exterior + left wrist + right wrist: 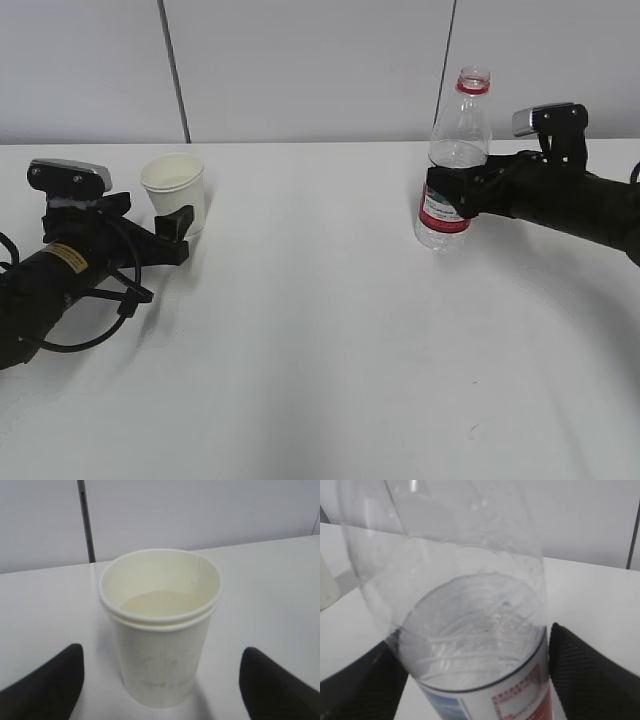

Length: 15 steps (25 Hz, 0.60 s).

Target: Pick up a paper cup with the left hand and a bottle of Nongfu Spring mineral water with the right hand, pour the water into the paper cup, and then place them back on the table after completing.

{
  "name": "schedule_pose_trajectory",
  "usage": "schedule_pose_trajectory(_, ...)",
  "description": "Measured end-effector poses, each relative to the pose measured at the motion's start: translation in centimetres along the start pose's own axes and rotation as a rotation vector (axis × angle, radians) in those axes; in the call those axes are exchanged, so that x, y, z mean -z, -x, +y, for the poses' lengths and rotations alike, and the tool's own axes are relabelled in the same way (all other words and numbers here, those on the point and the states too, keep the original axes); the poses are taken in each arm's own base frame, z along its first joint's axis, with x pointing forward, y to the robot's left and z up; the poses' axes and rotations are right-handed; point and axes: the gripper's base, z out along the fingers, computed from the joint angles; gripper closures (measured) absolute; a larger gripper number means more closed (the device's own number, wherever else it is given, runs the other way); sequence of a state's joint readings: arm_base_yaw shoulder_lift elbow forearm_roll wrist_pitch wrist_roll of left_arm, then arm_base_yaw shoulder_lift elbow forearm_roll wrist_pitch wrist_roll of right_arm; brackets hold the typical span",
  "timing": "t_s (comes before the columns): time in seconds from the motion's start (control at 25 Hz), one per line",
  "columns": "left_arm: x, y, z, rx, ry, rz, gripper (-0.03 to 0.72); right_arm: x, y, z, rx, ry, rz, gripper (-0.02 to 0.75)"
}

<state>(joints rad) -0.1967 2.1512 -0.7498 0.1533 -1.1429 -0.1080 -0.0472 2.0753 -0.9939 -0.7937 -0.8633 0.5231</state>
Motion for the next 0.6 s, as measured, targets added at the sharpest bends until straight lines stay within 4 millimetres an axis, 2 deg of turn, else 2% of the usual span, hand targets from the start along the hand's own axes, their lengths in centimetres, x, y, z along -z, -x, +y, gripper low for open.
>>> schedule_pose_trajectory(0.6,0.0,0.0,0.0,0.002,0.000,0.000,0.110,1.0,1.4,0.4,-0.034,-0.009,0.107,0.109)
